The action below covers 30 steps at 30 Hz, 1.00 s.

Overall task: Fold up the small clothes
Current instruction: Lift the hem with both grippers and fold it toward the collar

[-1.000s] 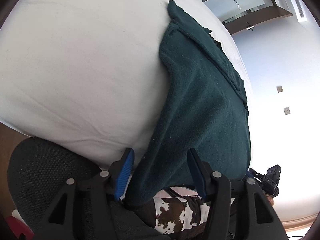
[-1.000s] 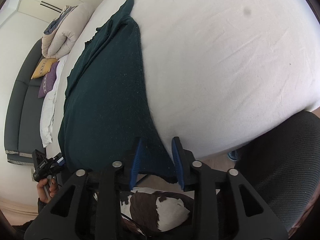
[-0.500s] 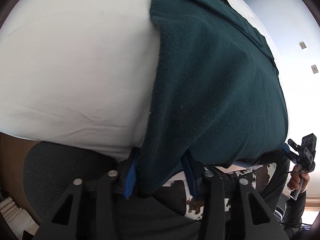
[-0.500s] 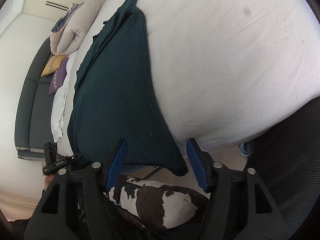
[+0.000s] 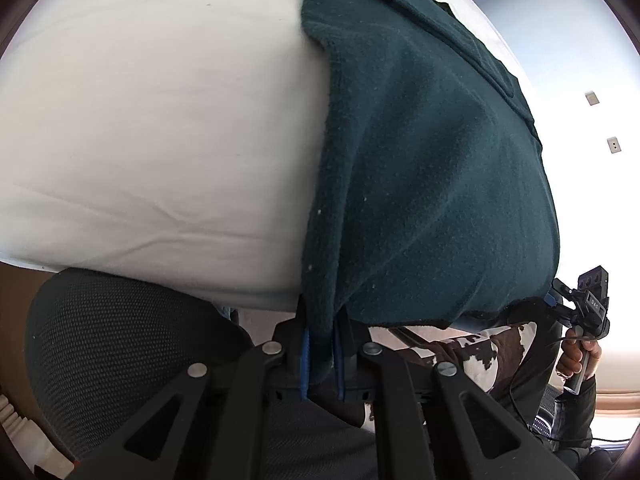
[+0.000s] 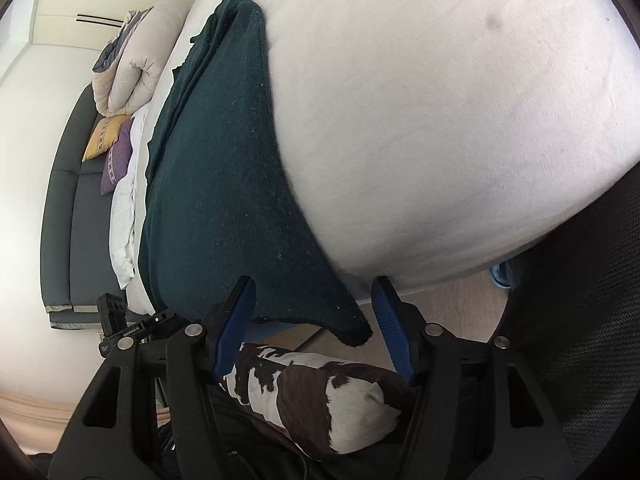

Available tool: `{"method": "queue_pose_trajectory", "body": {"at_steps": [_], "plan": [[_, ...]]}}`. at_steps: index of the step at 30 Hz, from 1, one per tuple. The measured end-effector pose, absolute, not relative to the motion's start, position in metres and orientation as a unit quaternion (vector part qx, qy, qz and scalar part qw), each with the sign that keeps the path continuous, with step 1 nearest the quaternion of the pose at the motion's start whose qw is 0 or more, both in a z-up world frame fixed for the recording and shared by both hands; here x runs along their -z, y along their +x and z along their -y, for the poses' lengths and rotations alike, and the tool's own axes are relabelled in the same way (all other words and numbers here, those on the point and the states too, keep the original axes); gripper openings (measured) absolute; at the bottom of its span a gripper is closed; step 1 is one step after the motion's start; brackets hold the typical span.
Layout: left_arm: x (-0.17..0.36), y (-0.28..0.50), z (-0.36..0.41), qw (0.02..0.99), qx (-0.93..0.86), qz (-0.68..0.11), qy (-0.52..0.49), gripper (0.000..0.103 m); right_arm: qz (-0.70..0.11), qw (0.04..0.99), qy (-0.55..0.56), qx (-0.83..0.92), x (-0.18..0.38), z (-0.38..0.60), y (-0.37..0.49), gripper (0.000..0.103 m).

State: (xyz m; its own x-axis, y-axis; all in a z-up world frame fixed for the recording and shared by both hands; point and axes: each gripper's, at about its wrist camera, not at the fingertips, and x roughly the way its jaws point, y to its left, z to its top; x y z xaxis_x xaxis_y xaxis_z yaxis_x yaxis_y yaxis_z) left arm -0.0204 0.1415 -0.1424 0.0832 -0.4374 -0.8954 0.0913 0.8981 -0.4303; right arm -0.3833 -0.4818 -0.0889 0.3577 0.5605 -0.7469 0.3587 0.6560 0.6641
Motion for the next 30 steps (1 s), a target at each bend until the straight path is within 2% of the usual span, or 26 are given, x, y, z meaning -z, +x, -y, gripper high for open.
{"method": "queue_pose_trajectory", "body": {"at_steps": [2, 3, 5, 12, 20, 30], "plan": [[0.142, -0.02, -0.142, 0.724, 0.184, -0.652, -0.133, 0.009, -0.565, 0.712, 0.41, -0.078, 0.092, 0.481, -0.386, 0.028], [0.142, -0.02, -0.142, 0.724, 0.185, -0.652, -0.132, 0.009, -0.565, 0.712, 0.409, -0.079, 0.092, 0.48, -0.387, 0.027], [0.141, -0.02, -0.142, 0.724, 0.187, -0.65, -0.134, 0.009, -0.558, 0.716, 0.411, -0.077, 0.089, 0.48, -0.389, 0.008], [0.131, -0.029, -0.15, 0.722, 0.21, -0.64, -0.159, 0.008, -0.523, 0.748, 0.401, -0.076, 0.054, 0.482, -0.403, 0.005], [0.112, -0.045, -0.171, 0.712, 0.247, -0.612, -0.238, 0.007, -0.478, 0.769, 0.415, -0.089, 0.008, 0.494, -0.408, 0.005], [0.12, -0.048, -0.182, 0.699, 0.249, -0.603, -0.293, 0.007, -0.49, 0.76, 0.417, -0.096, 0.014, 0.493, -0.4, 0.005]]}}
